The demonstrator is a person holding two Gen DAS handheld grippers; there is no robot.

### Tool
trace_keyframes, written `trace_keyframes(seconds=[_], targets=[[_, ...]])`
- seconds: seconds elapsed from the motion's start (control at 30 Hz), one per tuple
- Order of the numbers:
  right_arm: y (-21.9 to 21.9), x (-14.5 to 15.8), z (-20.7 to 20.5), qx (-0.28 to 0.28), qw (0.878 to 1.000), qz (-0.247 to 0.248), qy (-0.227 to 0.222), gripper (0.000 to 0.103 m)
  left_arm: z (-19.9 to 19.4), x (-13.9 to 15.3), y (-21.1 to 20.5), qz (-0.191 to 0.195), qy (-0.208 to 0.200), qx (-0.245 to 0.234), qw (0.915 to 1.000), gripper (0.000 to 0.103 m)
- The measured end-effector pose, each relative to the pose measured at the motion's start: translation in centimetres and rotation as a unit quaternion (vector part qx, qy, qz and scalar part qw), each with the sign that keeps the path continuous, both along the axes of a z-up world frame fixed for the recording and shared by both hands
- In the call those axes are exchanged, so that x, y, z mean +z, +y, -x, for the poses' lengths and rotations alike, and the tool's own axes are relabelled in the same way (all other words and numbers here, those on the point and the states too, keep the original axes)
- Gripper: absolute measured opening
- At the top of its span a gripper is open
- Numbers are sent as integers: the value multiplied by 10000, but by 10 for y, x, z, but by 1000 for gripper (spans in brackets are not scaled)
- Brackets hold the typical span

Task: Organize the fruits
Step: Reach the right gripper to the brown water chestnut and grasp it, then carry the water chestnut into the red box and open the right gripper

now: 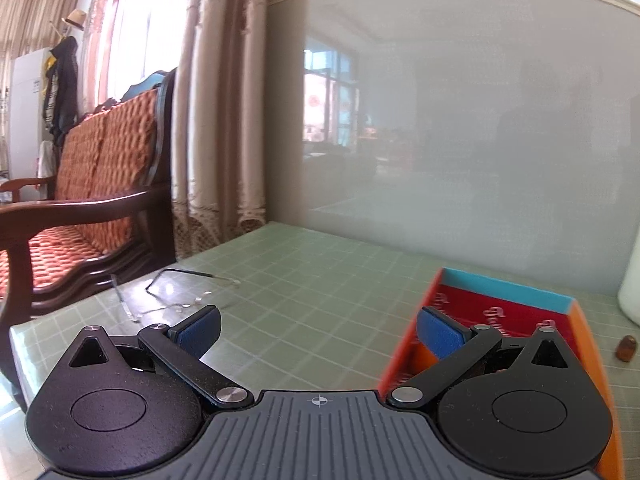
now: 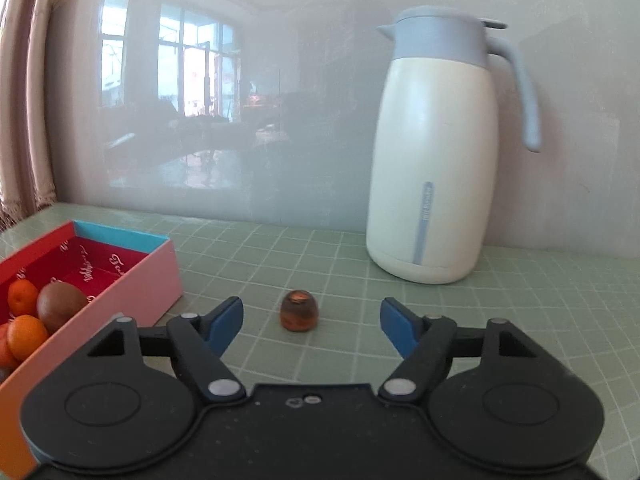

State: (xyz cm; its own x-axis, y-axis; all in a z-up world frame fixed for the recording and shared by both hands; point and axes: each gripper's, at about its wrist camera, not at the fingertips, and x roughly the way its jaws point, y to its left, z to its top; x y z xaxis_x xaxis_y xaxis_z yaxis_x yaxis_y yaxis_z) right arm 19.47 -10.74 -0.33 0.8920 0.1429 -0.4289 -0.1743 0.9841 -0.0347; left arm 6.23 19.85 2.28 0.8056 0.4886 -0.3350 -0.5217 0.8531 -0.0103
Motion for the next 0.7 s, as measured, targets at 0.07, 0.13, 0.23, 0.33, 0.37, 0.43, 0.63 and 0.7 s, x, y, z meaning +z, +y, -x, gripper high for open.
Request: trace_keyframes(seconds=[0.07,0.13,0.23,0.33,0.37,0.43,0.63,0.7], targets=[[5,-4,-9,-11,9999,53,94,67,-1,-1,10,8,40,127,9999,103],[8,-7,-17,-27,9997,136,184,60,-3,-2,20,59,74,276,9996,103],[9,-9,-26,-34,9996,147,249,55,-6,-2,33,282,61,446,9986,103],[10,-10,-34,-29,9992,152,380,53,-7,-4,43,538,28,549,9970,103],[12,-10,-37,-24,9990,149,410,49,-8,-5,45,593,29,564,9966,103],[15,-10,-42,-43,9986,183,488,46,-9,-7,48,621,52,573,9964,103],[18,-16,-56,-39,9968,205,767,29,-12,-12,53,603,199,638,9959,103],[18,-16,-56,9,9970,163,760,28,-11,-13,54,668,204,653,9954,103]])
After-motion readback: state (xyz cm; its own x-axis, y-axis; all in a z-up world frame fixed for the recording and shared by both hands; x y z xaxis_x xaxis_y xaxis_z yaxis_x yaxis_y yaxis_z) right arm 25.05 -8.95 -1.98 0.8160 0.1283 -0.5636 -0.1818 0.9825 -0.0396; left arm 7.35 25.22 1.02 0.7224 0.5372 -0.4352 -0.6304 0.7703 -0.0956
